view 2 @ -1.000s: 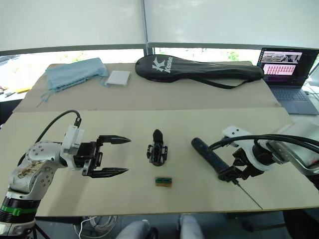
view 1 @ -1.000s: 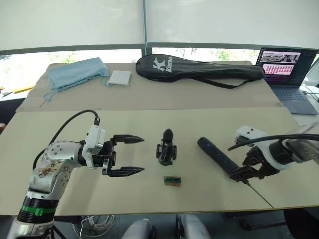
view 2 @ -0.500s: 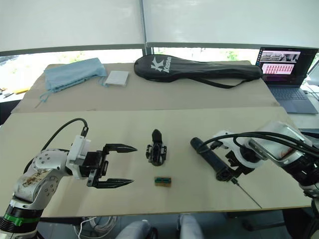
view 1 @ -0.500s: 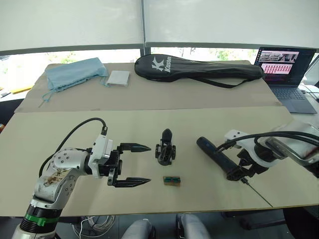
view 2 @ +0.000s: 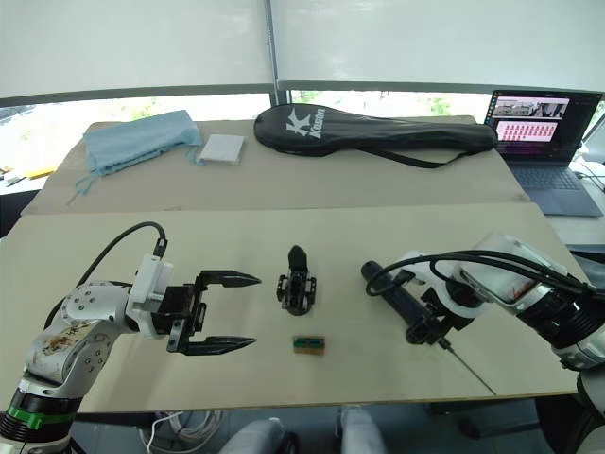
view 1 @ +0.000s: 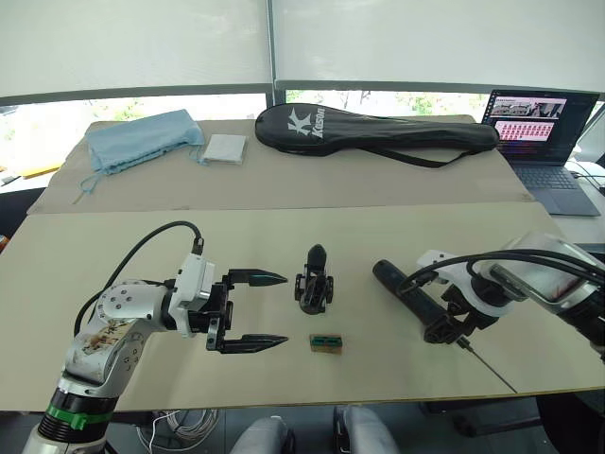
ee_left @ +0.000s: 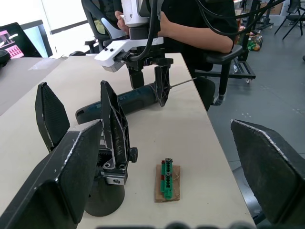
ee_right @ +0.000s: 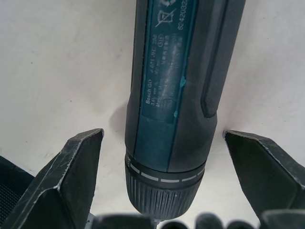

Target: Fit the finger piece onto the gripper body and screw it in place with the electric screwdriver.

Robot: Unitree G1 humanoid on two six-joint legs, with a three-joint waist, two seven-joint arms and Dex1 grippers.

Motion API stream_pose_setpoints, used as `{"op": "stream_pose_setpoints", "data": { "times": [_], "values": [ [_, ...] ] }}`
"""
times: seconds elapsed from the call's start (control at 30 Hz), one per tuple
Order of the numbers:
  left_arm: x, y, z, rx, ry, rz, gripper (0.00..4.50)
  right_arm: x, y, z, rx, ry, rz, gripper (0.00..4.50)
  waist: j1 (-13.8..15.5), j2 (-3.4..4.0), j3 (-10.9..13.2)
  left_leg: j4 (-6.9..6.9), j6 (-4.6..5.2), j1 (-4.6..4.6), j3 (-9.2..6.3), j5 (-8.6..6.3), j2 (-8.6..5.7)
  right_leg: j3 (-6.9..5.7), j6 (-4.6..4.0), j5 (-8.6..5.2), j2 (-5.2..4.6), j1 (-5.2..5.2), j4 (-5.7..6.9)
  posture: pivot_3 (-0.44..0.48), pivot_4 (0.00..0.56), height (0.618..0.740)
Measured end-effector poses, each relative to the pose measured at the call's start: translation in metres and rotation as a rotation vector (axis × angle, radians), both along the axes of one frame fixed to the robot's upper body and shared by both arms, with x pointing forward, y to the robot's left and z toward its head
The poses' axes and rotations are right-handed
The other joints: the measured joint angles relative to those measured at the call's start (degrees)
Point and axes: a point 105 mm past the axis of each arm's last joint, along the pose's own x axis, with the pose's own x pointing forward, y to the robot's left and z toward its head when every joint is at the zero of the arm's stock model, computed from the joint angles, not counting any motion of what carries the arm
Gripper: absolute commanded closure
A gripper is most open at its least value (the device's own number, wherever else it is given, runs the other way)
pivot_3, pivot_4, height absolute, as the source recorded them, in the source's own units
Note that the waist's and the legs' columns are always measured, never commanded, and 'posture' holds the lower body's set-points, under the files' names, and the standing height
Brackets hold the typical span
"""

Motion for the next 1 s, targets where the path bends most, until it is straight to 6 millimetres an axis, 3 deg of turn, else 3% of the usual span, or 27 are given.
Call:
{"op": "stream_pose_setpoints", "data": {
  "times": [0.2, 0.43, 0.53, 0.67, 0.83, 0.9, 1.0],
  "values": [
    [-0.001, 0.001, -0.003, 0.004, 0.014, 0.007, 0.00, 0.004, -0.002, -0.001, -0.020, -0.018, 0.027, 2.56, -0.02, -0.01, 0.00, 0.00, 0.00, 0.00, 0.00, 0.00, 0.00, -0.01, 0.00, 0.00, 0.01, -0.01, 0.00, 0.000, 0.150, 0.740],
    [-0.002, 0.005, -0.005, 0.026, 0.022, 0.006, 0.00, 0.006, -0.008, 0.000, 0.017, -0.043, 0.027, 2.60, 0.02, -0.05, -0.02, 0.01, 0.00, -0.01, 0.00, 0.00, 0.00, 0.00, 0.00, 0.00, 0.00, -0.01, 0.00, 0.000, 0.150, 0.740],
    [-0.004, 0.007, -0.007, 0.043, 0.029, 0.001, 0.00, 0.007, -0.013, 0.010, 0.077, -0.092, -0.013, 2.60, 0.12, 0.04, 0.03, -0.01, 0.00, -0.10, 0.03, 0.00, -0.01, 0.03, 0.00, 0.00, 0.00, -0.14, 0.05, 0.000, 0.150, 0.740],
    [-0.006, 0.016, -0.012, 0.066, 0.057, 0.008, 0.00, -0.002, -0.018, 0.051, 0.267, -0.222, -0.056, 2.60, 0.58, 0.08, 0.03, -0.03, -0.04, -0.25, -0.02, 0.02, -0.01, -0.01, -0.03, 0.00, 0.02, -0.35, 0.15, 0.000, 0.150, 0.740],
    [-0.004, 0.022, -0.015, 0.073, 0.071, 0.009, 0.00, -0.006, -0.002, 0.099, 0.593, -0.501, 0.029, 2.60, 0.29, 0.09, 0.03, -0.03, -0.02, -0.17, 0.07, 0.02, -0.01, 0.10, -0.02, 0.00, 0.02, -0.25, 0.15, 0.000, 0.150, 0.740],
    [-0.002, 0.027, -0.020, 0.089, 0.071, 0.007, 0.00, -0.015, 0.011, 0.127, 0.832, -0.650, 0.112, 2.60, 0.30, 0.07, 0.03, -0.08, -0.02, -0.08, 0.06, 0.02, 0.02, 0.09, -0.04, 0.01, 0.07, -0.17, 0.16, 0.000, 0.150, 0.740],
    [0.001, 0.033, -0.028, 0.116, 0.046, 0.018, 0.00, -0.029, 0.024, 0.147, 1.039, -0.822, 0.207, 2.60, 0.33, 0.01, -0.03, -0.13, -0.02, 0.01, -0.02, 0.02, 0.03, 0.01, -0.05, 0.01, 0.07, -0.07, 0.13, 0.000, 0.150, 0.740]
  ]
}}
